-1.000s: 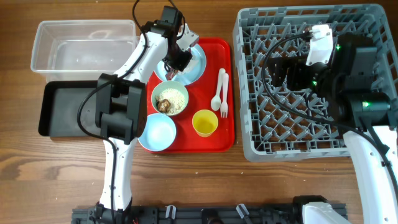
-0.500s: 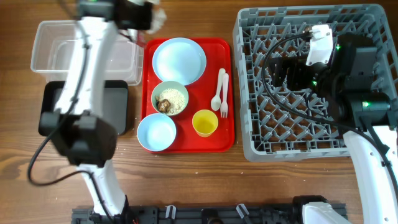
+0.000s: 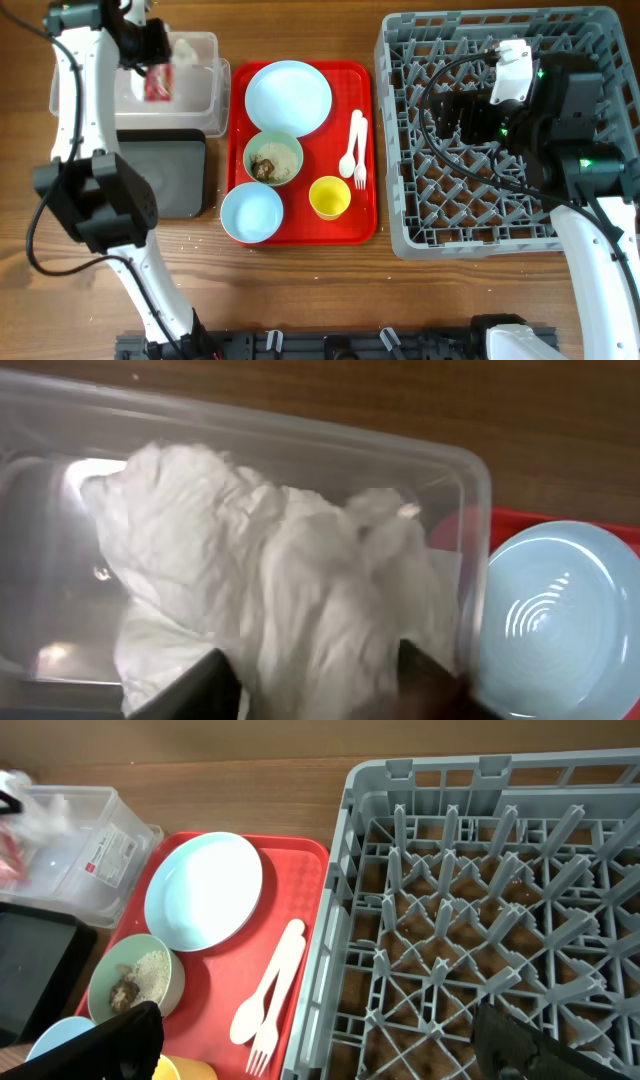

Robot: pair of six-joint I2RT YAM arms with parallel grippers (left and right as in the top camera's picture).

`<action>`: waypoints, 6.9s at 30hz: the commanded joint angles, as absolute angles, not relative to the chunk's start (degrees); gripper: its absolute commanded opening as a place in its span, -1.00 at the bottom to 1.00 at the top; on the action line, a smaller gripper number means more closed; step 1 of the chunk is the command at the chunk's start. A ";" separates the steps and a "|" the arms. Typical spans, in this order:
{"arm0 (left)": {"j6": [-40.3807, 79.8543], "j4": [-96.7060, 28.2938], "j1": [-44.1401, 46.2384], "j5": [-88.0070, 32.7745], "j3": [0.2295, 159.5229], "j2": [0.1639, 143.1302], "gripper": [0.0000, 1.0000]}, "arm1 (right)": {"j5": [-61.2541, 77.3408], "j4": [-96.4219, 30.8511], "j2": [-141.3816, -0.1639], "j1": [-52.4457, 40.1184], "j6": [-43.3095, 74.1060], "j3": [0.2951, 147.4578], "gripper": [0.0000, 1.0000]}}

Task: Sort waste into correct bins and load items into the dishwasher rack
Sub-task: 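Carry the tissue and wrapper left and drop into the clear bin, then grasp the rim of the green rice bowl with the left gripper, then tip the green bowl over the black tray to dump the rice, then return the green bowl to the red tray and release, then grasp the yellow cup with the left gripper and lift it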

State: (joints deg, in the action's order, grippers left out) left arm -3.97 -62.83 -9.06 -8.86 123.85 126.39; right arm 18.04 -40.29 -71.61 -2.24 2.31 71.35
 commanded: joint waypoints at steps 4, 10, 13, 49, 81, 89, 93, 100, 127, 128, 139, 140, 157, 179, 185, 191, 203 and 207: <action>-3.81 -60.60 -9.02 -9.34 123.61 127.28 1.00 | 19.20 -40.40 -72.23 -2.07 3.03 72.64 0.99; -3.79 -62.54 -8.25 -12.93 124.14 120.88 1.00 | 19.20 -40.36 -72.23 -2.07 2.98 72.64 0.99; -3.77 -65.58 -7.14 -19.05 124.14 115.24 1.00 | 19.20 -40.36 -72.23 -2.07 2.98 72.64 0.99; 16.69 -49.25 27.64 2.02 83.57 114.37 -0.24 | 19.25 -40.38 -72.23 -2.07 4.14 72.64 0.99; 16.14 -66.02 21.98 -10.09 99.72 106.59 -0.92 | 19.20 -40.07 -72.23 -2.07 4.49 72.64 0.99; 9.30 -79.90 -1.21 -21.04 99.26 101.19 -0.92 | 19.20 -39.75 -72.23 -2.07 4.54 72.64 0.99; -0.05 -80.58 -12.45 -31.09 95.24 101.19 -0.91 | 19.22 -39.72 -72.23 -2.07 4.67 72.64 0.99; -10.31 -67.46 -30.79 -57.36 80.38 101.27 -0.92 | 19.25 -39.75 -72.23 -2.07 4.99 72.64 0.99; -5.72 -62.15 -43.09 -90.37 72.31 112.84 -0.92 | 19.22 -40.38 -72.23 -2.07 6.17 72.64 1.00; -5.76 -61.08 -43.62 -90.35 72.31 112.84 -0.92 | 19.20 -40.36 -72.23 -2.07 6.15 72.64 0.99; -1.65 -59.61 -48.49 -85.82 72.31 112.81 -0.92 | 19.22 -40.71 -72.23 -2.07 6.20 72.64 0.99; -2.35 -59.59 -48.42 -84.88 72.31 112.81 -0.92 | 19.22 -40.77 -72.23 -2.07 6.17 72.64 0.99; 2.94 -51.64 -8.97 -38.41 73.93 92.60 -0.92 | 19.29 -40.84 -74.61 -2.07 6.66 72.64 0.99; 9.80 -44.25 26.46 -1.19 78.22 103.92 0.01 | 19.97 -40.97 -77.80 -2.07 6.66 72.64 0.99; 10.13 -51.22 26.24 -14.79 83.64 101.75 0.20 | 25.82 -37.89 -77.80 -2.07 8.05 72.64 0.99; 16.34 -58.30 30.13 -17.78 80.29 103.90 0.04 | 25.82 -37.78 -77.80 -2.07 8.10 72.64 0.99; 20.23 -56.01 32.03 -13.85 76.82 106.04 -0.78 | 25.80 -38.70 -77.80 -2.07 8.05 72.64 0.99; 20.16 -54.57 32.03 -13.89 76.82 106.04 -0.92 | 25.82 -39.40 -77.80 -2.07 8.10 72.64 0.99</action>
